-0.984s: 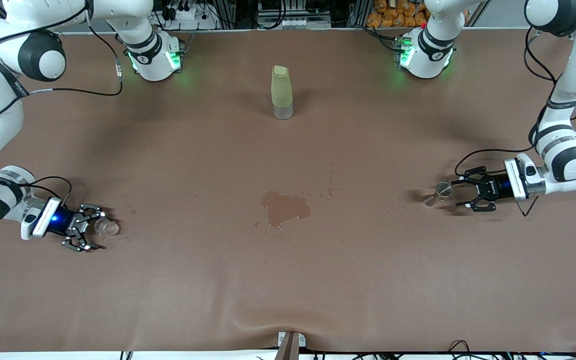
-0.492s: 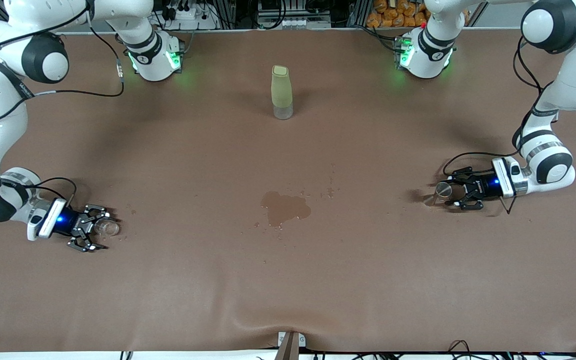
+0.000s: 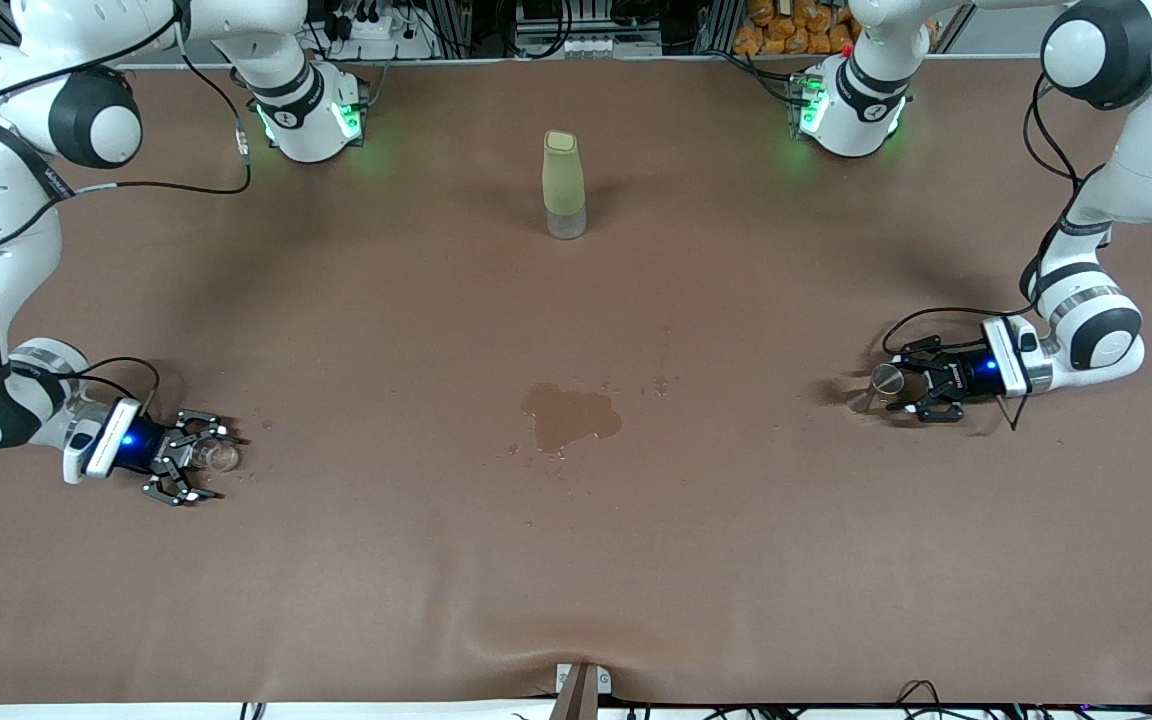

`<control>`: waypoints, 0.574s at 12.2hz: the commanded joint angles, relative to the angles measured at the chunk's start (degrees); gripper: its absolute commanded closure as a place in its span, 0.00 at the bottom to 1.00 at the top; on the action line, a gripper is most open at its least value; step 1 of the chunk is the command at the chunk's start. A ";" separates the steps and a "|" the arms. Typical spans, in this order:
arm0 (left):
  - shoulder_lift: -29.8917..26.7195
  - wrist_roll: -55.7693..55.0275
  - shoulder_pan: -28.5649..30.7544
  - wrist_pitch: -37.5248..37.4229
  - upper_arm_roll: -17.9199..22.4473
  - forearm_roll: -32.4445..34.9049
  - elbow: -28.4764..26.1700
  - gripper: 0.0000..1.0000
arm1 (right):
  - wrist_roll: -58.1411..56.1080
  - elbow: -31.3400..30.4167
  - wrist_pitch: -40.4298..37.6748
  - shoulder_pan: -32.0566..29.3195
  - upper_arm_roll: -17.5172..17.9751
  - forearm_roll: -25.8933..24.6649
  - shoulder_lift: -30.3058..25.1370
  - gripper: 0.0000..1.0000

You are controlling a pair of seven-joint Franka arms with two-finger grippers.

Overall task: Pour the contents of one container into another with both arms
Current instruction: 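Close the right gripper on the beaker while the left gripper grips the jigger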

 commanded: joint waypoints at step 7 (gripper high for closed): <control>1.45 4.30 0.03 -1.11 -1.25 -2.62 0.59 0.43 | -0.47 1.23 -0.53 1.24 0.24 1.30 1.41 0.81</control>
